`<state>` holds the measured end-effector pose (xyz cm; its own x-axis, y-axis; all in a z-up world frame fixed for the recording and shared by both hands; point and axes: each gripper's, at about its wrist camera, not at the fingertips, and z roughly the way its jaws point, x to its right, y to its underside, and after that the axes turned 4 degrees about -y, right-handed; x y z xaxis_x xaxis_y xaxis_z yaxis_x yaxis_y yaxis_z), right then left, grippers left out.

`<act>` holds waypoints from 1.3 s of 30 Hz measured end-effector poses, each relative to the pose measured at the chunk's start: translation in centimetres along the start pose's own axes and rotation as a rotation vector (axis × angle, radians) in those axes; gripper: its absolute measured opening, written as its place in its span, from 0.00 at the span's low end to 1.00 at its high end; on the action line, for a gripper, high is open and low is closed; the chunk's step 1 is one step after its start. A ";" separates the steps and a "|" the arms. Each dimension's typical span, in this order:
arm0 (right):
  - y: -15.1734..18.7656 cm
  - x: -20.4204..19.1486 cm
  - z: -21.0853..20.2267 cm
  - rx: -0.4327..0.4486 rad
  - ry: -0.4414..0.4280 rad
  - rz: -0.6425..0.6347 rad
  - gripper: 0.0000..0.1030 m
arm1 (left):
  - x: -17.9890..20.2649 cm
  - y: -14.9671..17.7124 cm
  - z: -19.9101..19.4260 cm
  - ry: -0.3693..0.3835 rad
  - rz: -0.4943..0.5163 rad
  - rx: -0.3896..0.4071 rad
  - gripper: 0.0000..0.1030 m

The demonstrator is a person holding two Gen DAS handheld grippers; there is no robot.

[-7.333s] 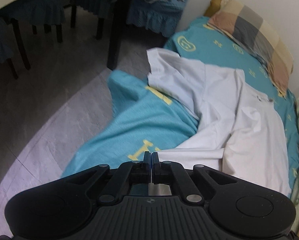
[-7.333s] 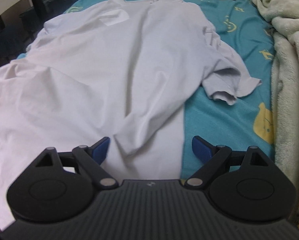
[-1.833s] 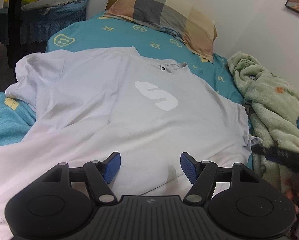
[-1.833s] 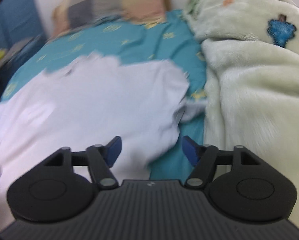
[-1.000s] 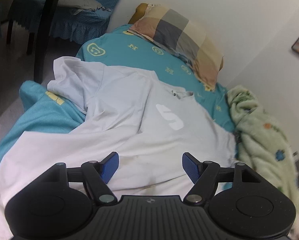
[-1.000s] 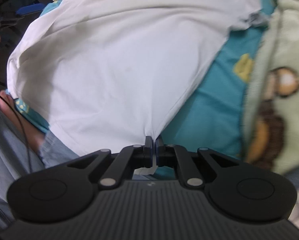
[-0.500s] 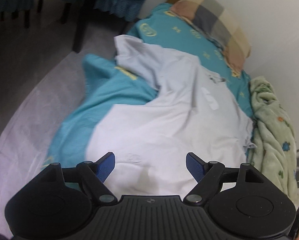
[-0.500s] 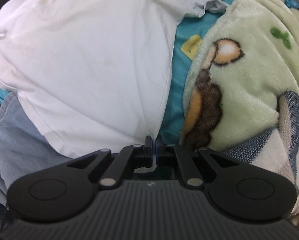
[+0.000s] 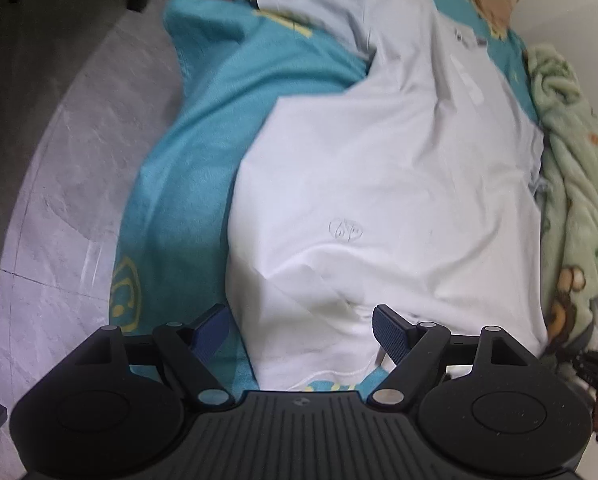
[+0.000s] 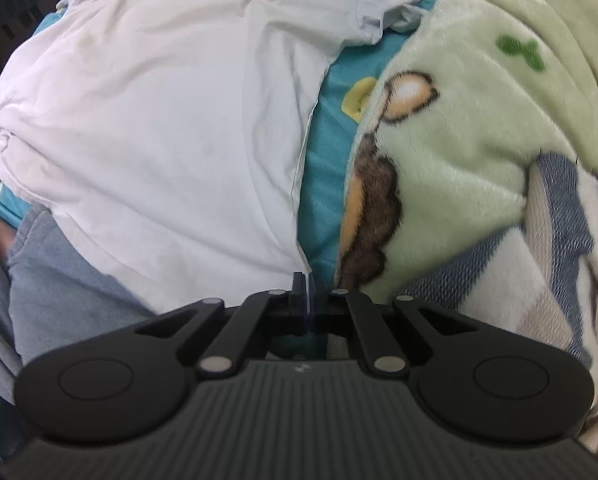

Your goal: Fold clothes

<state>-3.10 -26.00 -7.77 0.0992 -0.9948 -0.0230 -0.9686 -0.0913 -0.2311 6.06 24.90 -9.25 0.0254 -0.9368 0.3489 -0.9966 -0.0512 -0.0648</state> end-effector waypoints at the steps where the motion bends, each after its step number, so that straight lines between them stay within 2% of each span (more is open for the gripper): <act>1: 0.0 -0.1 0.0 -0.002 -0.006 0.000 0.03 | 0.0 -0.1 0.5 -0.005 0.013 -0.019 0.78; 6: -0.6 -0.1 0.0 -0.003 -0.074 0.021 0.03 | -0.6 0.5 1.9 0.040 0.046 -0.072 0.76; 10: -1.5 0.5 1.4 -0.055 -0.150 0.094 0.07 | -0.6 1.2 2.5 0.080 0.073 -0.108 0.74; 12: -2.2 0.6 2.4 -0.079 -0.147 0.110 0.08 | -0.5 1.5 2.8 0.095 0.088 -0.127 0.70; 13: -2.6 0.5 2.8 -0.082 -0.142 0.106 0.12 | -0.4 1.5 2.9 0.102 0.093 -0.133 0.69; 14: -2.9 0.4 3.3 -0.083 -0.138 0.096 0.28 | -0.4 1.6 3.1 0.108 0.093 -0.139 0.69; 15: -3.3 0.1 3.7 -0.081 -0.135 0.081 0.40 | -0.4 1.5 3.3 0.114 0.093 -0.144 0.66; 16: -3.6 -0.2 4.1 -0.079 -0.132 0.066 0.59 | -0.2 1.5 3.5 0.118 0.095 -0.149 0.55; 17: -4.0 -0.6 4.4 -0.077 -0.128 0.046 0.64 | 0.0 1.4 3.5 0.112 0.099 -0.151 0.45; 18: -4.3 -1.0 4.7 -0.080 -0.122 0.016 0.63 | 0.1 1.4 3.6 0.099 0.104 -0.151 0.21; 19: -4.6 -1.4 5.1 -0.089 -0.114 -0.019 0.63 | 0.3 1.4 3.6 0.087 0.109 -0.151 0.07; 22: -5.2 -2.2 6.4 -0.135 -0.079 -0.100 0.63 | 0.4 1.5 2.7 0.103 0.139 -0.129 0.04; 25: -5.5 -1.7 8.4 -0.249 -0.093 -0.093 0.61 | 0.4 1.7 1.3 0.120 0.152 -0.098 0.01; 27: -5.2 -2.2 8.9 -0.306 -0.100 -0.148 0.33 | 0.3 1.9 0.1 0.126 0.145 -0.071 0.01; 28: -5.1 -2.4 9.1 -0.328 -0.090 -0.172 0.08 | 0.1 2.0 -0.6 0.129 0.139 -0.056 0.01; 29: -4.8 -2.6 9.0 -0.342 -0.074 -0.197 0.05 | -0.2 2.2 -1.3 0.132 0.136 -0.045 0.01; 34: -3.5 -4.3 6.3 -0.351 -0.086 -0.345 0.04 | -1.5 3.5 -3.5 0.111 0.115 -0.028 0.01; 39: -2.5 -4.1 6.8 -0.353 -0.044 -0.330 0.04 | -2.5 4.6 -1.7 0.017 0.111 -0.055 0.01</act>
<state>0.47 -21.41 -13.72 0.4168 -0.9078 -0.0471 -0.9010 -0.4194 0.1108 1.28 27.56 -8.85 -0.0861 -0.9296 0.3583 -0.9960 0.0719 -0.0528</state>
